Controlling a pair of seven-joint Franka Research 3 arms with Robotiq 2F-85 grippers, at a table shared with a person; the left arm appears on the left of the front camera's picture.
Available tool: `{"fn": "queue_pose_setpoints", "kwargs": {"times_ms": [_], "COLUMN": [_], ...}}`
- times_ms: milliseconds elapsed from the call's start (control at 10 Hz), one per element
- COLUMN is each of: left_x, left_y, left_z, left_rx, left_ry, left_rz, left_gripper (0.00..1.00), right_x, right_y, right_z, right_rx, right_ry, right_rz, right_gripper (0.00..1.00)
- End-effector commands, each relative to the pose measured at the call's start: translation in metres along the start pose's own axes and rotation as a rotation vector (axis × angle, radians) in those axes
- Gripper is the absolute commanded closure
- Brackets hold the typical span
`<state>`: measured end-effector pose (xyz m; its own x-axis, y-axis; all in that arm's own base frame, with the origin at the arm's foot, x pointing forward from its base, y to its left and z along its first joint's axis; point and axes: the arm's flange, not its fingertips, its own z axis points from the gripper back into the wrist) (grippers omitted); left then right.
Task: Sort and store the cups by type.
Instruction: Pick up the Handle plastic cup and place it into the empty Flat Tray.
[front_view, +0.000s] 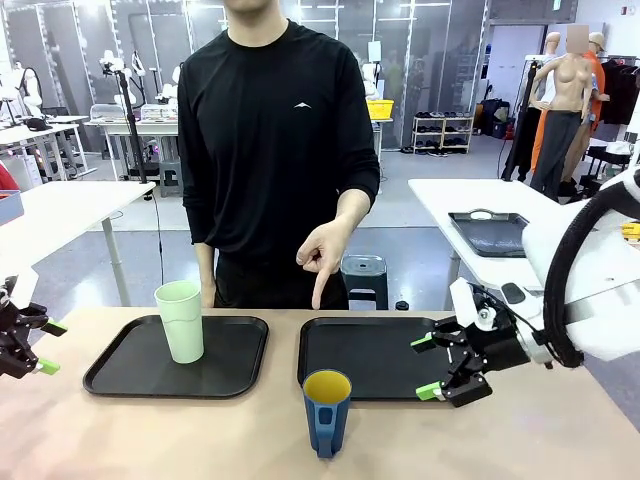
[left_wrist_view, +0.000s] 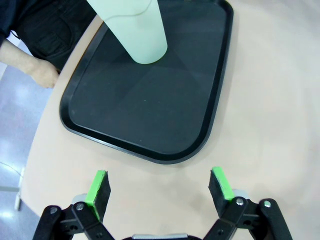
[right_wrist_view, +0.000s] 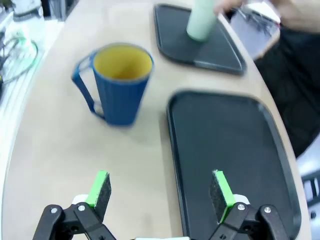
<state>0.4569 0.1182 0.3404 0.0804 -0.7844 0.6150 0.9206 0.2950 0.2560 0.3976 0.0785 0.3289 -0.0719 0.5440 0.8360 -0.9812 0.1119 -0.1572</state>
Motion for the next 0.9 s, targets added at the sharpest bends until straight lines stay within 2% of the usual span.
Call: {"fn": "queue_pose_setpoints", "kwargs": {"times_ms": [0, 500, 600, 800], "left_x": [0.001, 0.001, 0.001, 0.001], "left_y": [0.001, 0.001, 0.001, 0.001], "left_z": [0.001, 0.001, 0.001, 0.001], "left_rx": [0.004, 0.004, 0.004, 0.004], "left_ry": [-0.024, -0.024, -0.024, -0.024], "left_rz": [-0.003, -0.003, -0.003, -0.003], "left_gripper": [0.00, 0.00, 0.00, 0.00], "right_x": [-0.030, -0.044, -0.047, -0.042], "right_y": [-0.006, -0.014, -0.014, -0.007], "right_z": [-0.021, -0.040, -0.042, -0.036], "right_rx": [0.041, 0.088, 0.117, 0.099], "right_ry": [-0.138, -0.319, -0.303, -0.285], "right_rz": [0.007, -0.083, -0.088, -0.080], "right_gripper": [0.00, 0.00, 0.00, 0.00]}}
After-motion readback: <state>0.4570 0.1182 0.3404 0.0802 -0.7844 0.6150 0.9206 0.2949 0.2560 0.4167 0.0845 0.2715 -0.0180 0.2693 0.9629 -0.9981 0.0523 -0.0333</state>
